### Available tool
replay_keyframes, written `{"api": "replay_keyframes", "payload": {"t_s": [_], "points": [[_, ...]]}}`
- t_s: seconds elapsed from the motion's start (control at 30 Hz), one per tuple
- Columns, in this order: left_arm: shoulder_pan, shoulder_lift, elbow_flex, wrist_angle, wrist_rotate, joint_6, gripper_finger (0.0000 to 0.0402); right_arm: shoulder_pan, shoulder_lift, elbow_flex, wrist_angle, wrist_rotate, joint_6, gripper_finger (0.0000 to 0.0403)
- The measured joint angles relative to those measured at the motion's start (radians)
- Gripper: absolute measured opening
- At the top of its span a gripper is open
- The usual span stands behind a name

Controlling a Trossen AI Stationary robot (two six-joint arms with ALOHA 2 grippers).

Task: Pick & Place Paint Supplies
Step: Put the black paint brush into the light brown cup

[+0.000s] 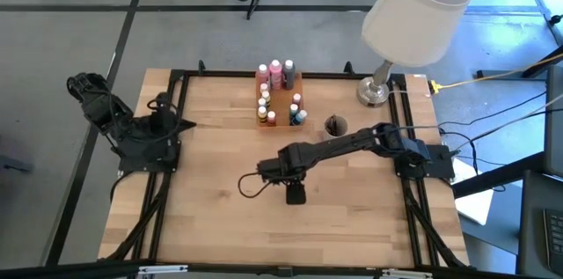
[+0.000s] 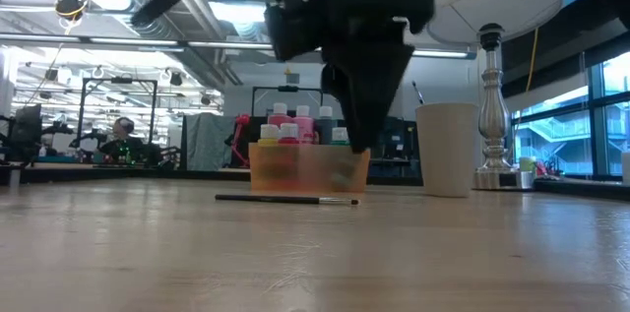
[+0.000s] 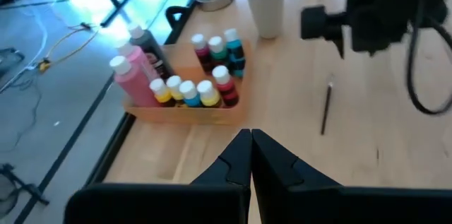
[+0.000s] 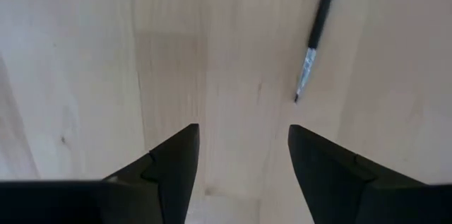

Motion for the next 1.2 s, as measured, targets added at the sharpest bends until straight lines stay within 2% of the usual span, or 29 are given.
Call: {"api": "replay_keyframes", "payload": {"t_s": [0.3,0.53,0.7,0.9,1.2], "points": [[0.0,0.0,0.0,-0.001,-0.019,-0.122,0.0002,-0.007,0.0,-0.069,0.111,-0.031,-0.101,0.0222],[0.0,0.0,0.0,-0.001,-0.033,-0.162,0.0002,-0.026,0.0,-0.103,0.185,-0.027,-0.067,0.0222],[0.0,0.0,0.0,-0.001,-0.047,-0.164,0.0002,-0.047,0.0,-0.104,0.163,-0.026,-0.017,0.0222],[0.0,0.0,0.0,-0.001,-0.095,-0.147,0.0002,-0.057,0.0,-0.104,0.121,-0.03,-0.075,0.0222],[0.0,0.0,0.0,-0.002,-0.116,-0.127,0.0002,-0.066,-0.002,-0.134,0.157,-0.034,-0.11,0.0222]]}}
